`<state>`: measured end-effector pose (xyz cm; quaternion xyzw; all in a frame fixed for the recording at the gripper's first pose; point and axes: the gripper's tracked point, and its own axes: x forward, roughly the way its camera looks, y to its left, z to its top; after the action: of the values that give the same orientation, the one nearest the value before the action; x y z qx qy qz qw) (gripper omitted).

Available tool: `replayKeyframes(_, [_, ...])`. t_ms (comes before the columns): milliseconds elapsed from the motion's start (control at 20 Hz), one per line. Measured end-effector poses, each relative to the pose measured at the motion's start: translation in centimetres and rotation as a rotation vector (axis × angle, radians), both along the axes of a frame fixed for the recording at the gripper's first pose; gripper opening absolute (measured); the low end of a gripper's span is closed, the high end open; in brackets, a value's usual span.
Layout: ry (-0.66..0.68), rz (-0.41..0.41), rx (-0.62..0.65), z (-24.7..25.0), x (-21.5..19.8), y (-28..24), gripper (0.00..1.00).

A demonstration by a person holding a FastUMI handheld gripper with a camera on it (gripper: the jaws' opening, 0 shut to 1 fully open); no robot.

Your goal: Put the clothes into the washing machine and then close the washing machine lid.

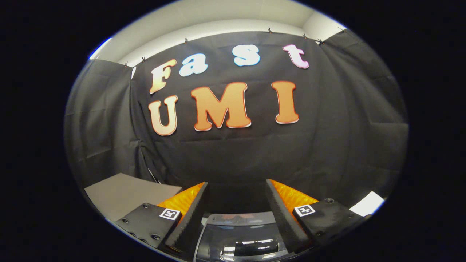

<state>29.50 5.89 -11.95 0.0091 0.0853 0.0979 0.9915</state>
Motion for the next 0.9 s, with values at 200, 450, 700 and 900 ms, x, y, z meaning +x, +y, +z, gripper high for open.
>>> replayKeyframes(200, [-0.053,0.019,0.056,4.6,-1.5,0.6,0.98])
replayKeyframes(450, [-0.101,0.0,0.043,8.5,-2.7,-1.3,0.98])
replayKeyframes(700, [-0.126,-0.022,0.011,10.5,-4.3,-3.3,0.98])
replayKeyframes(900, [-0.126,-0.036,0.009,10.9,-5.1,-4.4,0.98])
